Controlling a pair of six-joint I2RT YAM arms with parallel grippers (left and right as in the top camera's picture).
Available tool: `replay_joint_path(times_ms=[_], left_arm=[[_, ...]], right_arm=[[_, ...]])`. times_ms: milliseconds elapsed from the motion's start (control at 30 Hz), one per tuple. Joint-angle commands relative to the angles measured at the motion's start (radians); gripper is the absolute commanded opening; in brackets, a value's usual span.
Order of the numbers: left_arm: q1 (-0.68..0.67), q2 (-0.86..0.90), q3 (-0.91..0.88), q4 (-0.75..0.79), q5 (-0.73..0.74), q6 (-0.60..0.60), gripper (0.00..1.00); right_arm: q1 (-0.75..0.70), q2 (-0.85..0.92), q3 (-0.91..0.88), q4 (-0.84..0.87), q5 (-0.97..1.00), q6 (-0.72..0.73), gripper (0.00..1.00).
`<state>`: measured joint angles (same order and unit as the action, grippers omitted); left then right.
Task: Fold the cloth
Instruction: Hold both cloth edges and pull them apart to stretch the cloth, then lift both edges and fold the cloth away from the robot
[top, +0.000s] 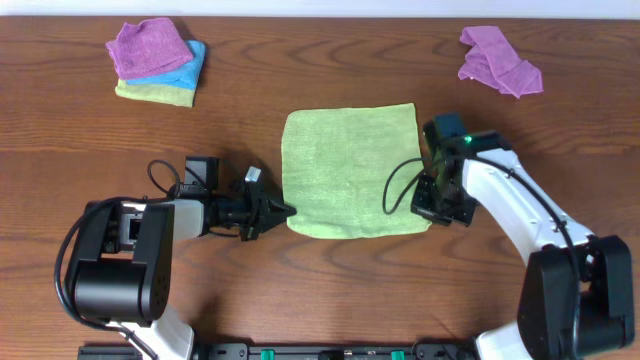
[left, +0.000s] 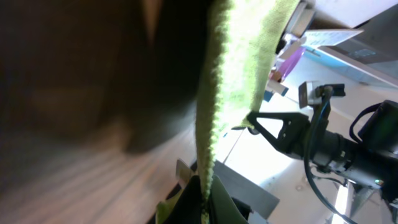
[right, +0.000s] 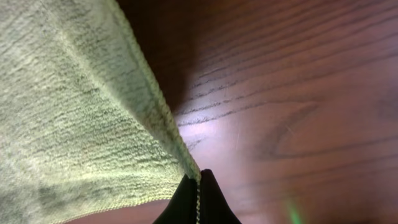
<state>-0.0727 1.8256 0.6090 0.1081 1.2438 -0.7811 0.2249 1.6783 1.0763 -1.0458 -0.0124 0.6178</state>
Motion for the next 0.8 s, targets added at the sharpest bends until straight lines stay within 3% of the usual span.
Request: replay_joint_path(times_ms=[0,167,333,533,767], left_arm=[[0.008,0.018,-0.028,-0.074,0.011,0.014,0.06],[0.008,0.006,-0.028,-0.122,0.014,0.016,0.06],[0.007,-0.039,-0.026,-0.128,0.004,-0.067,0.06],[0.007,-0.119,0.016,-0.126,-0.081,-0.201,0.06],[0.007,-0.132,0.135,-0.127,-0.185,-0.241,0.06]], right_arm=[[0.008,0.001,-0.061,0.031,-0.015,0.010,0.01],[0.008,0.001,-0.083,0.064,-0.045,0.010,0.01],[0.008,-0.003,-0.082,0.097,-0.049,0.014,0.01],[0.008,-0.042,-0.080,0.204,-0.058,0.022,0.01],[0.008,-0.058,-0.044,0.290,-0.067,0.025,0.01]])
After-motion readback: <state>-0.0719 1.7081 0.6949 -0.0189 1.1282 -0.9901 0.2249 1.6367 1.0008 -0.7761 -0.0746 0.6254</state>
